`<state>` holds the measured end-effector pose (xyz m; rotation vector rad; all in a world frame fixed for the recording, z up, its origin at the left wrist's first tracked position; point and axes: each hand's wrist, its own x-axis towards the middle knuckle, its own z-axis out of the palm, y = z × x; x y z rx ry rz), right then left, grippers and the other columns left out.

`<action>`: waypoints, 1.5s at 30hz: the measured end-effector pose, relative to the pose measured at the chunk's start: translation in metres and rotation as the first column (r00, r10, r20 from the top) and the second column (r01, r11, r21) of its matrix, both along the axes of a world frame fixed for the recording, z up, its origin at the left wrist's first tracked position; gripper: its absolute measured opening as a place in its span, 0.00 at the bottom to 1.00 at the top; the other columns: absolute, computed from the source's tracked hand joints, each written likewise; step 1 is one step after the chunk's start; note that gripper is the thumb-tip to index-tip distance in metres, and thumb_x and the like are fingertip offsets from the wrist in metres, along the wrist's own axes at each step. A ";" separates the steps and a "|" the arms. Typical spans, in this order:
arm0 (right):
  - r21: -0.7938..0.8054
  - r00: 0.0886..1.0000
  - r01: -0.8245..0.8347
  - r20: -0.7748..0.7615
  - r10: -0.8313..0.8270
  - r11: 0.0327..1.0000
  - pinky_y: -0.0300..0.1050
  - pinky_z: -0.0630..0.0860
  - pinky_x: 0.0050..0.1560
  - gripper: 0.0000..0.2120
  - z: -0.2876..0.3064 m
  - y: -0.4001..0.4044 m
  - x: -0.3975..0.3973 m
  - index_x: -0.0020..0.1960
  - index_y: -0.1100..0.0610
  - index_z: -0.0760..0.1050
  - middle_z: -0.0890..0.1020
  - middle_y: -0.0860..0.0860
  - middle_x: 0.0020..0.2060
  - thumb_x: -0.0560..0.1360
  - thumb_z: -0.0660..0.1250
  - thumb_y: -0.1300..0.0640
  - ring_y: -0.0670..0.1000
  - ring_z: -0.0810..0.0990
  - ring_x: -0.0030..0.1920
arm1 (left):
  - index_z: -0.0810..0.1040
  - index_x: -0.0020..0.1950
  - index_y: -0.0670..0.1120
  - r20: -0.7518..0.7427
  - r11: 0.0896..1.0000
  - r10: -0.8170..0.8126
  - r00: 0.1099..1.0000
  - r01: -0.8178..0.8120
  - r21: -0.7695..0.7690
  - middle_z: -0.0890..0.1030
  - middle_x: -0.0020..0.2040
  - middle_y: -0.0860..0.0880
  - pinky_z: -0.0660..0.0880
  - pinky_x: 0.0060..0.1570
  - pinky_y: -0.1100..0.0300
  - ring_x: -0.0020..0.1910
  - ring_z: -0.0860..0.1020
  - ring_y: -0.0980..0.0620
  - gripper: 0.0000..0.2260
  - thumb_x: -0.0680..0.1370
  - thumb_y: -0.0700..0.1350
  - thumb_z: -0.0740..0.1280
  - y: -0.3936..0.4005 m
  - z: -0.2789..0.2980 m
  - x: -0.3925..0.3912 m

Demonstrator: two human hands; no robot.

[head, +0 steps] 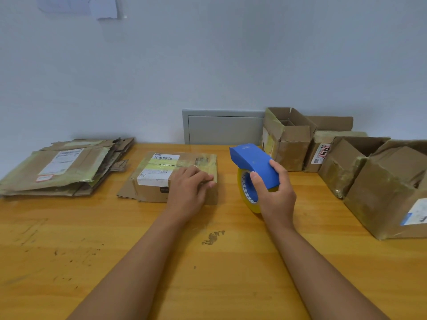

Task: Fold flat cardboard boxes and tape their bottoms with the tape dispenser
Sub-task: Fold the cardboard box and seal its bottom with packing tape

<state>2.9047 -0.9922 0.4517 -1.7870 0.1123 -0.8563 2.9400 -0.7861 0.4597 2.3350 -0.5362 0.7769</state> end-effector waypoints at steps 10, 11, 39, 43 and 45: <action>-0.588 0.999 0.044 0.022 -0.039 0.807 0.46 0.73 0.38 0.23 0.004 0.008 -0.006 0.70 0.51 0.75 0.71 0.50 0.43 0.75 0.70 0.53 0.51 0.72 0.41 | 0.83 0.45 0.43 0.054 0.999 -0.024 0.998 0.023 0.025 0.77 0.42 0.49 0.58 0.45 0.61 0.45 0.72 0.48 0.02 0.76 0.41 0.72 -0.002 0.000 -0.003; -0.681 0.997 0.062 0.014 -0.071 0.730 0.47 0.71 0.38 0.24 0.004 0.008 -0.006 0.71 0.51 0.75 0.70 0.51 0.41 0.75 0.71 0.54 0.52 0.70 0.40 | 0.83 0.45 0.44 0.062 0.999 -0.033 0.998 0.031 0.038 0.76 0.42 0.50 0.59 0.45 0.62 0.45 0.71 0.49 0.02 0.77 0.41 0.72 0.001 -0.001 -0.004; -0.336 0.906 -0.267 -0.407 0.116 0.903 0.45 0.65 0.33 0.21 0.006 0.076 0.002 0.35 0.53 0.69 0.75 0.50 0.32 0.84 0.54 0.46 0.50 0.74 0.35 | 0.82 0.53 0.48 -0.433 0.627 0.321 0.842 -0.532 -0.570 0.82 0.49 0.52 0.76 0.51 0.52 0.50 0.78 0.50 0.09 0.82 0.50 0.64 0.107 -0.003 -0.014; -0.325 0.892 -0.308 -0.425 0.153 0.894 0.49 0.70 0.38 0.20 0.009 0.080 0.004 0.37 0.51 0.66 0.76 0.52 0.34 0.85 0.51 0.47 0.55 0.79 0.41 | 0.79 0.44 0.44 -0.509 0.593 0.313 0.801 -0.584 -0.554 0.81 0.44 0.47 0.73 0.45 0.53 0.47 0.78 0.47 0.13 0.81 0.51 0.64 0.109 -0.002 -0.010; -0.325 0.885 -0.335 -0.430 0.178 0.884 0.52 0.74 0.42 0.18 0.010 0.080 0.006 0.38 0.51 0.65 0.76 0.53 0.36 0.85 0.51 0.50 0.56 0.80 0.43 | 0.78 0.42 0.44 -0.481 0.628 0.333 0.811 -0.571 -0.528 0.80 0.43 0.47 0.69 0.40 0.55 0.46 0.77 0.47 0.13 0.82 0.50 0.63 0.111 -0.002 -0.012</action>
